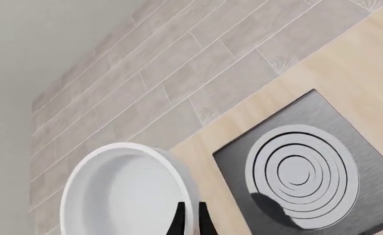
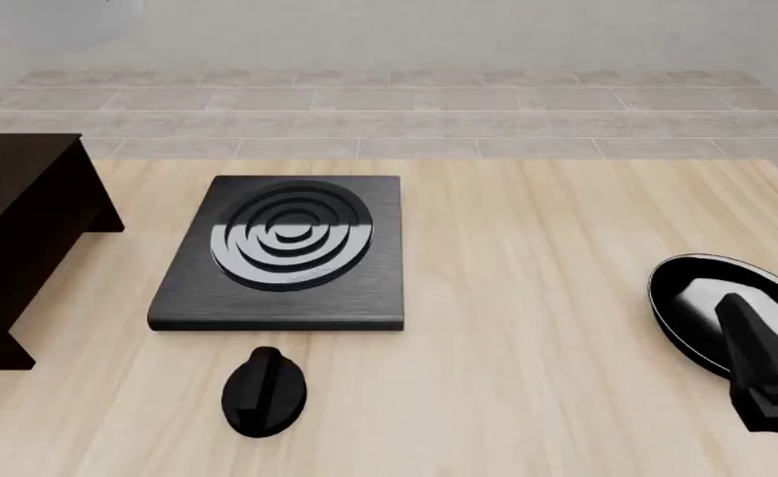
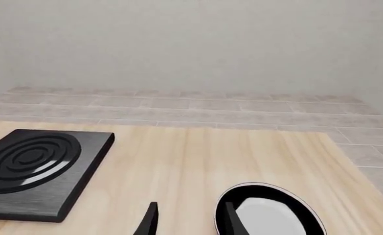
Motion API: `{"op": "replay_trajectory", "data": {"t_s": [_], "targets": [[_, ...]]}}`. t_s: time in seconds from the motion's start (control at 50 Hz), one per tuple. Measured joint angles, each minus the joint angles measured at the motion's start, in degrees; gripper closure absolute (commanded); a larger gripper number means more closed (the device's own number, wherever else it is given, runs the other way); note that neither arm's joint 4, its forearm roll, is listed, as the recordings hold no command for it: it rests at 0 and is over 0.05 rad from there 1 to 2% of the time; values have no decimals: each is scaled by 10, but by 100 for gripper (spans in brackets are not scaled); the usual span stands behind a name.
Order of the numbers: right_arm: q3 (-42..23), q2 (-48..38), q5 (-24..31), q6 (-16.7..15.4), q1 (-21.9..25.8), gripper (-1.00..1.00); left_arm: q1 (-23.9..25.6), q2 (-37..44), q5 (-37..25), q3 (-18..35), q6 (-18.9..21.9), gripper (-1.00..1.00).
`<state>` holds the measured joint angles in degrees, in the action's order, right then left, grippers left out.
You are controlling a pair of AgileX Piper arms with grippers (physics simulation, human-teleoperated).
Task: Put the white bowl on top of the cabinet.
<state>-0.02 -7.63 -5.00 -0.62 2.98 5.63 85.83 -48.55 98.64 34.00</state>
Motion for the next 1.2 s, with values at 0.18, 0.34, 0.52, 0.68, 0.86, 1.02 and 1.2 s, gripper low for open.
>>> {"op": "replay_trajectory", "data": {"t_s": [0.18, 0.34, 0.52, 0.68, 0.86, 1.02, 1.2], "targets": [[0, -3, -2, 0, 0, -100, -27, -12, 13, -30, 0, 100], [0, -8, -6, 0, 0, -100, -55, -11, 30, -56, 3, 100], [0, -9, -7, 0, -1, -100, -84, -1, 42, -68, 8, 100], [0, -6, -5, 1, -2, -100, -103, 3, 51, -82, 14, 100], [0, 0, -1, 2, -2, -100, -123, 10, 64, -97, 19, 100], [0, 4, 3, 2, -2, -100, -139, 19, 83, -117, 21, 100], [0, 5, 4, 2, -3, -100, -160, 33, 98, -127, 25, 100]]}}
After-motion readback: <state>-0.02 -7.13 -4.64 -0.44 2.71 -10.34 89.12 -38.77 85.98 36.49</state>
